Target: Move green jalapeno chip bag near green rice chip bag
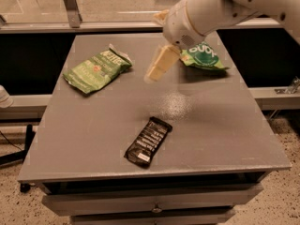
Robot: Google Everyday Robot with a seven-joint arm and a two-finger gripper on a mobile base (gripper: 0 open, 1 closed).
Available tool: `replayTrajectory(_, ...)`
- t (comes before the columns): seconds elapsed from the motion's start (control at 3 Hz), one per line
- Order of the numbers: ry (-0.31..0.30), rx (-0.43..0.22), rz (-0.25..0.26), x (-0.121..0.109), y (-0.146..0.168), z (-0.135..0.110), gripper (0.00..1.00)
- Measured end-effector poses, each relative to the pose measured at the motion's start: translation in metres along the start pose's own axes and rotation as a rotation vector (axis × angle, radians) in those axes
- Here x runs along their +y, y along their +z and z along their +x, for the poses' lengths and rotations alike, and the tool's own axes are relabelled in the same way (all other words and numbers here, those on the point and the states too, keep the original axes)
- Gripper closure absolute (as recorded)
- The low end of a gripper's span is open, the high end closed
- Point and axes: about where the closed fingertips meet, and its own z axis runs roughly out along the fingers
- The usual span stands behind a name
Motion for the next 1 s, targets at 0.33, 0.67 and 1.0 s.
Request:
replayTrajectory(0.33,0.028,-0.053,-0.040,-0.006,0.046,-0.007,0.00)
replayTrajectory(0.67,0.056,-0.078,-0.076,-0.011,0.086,-0.008,0.00)
replayTrajectory(1.0,0.085,-0.070,-0.094,-0.019,0.121,0.000,0.00)
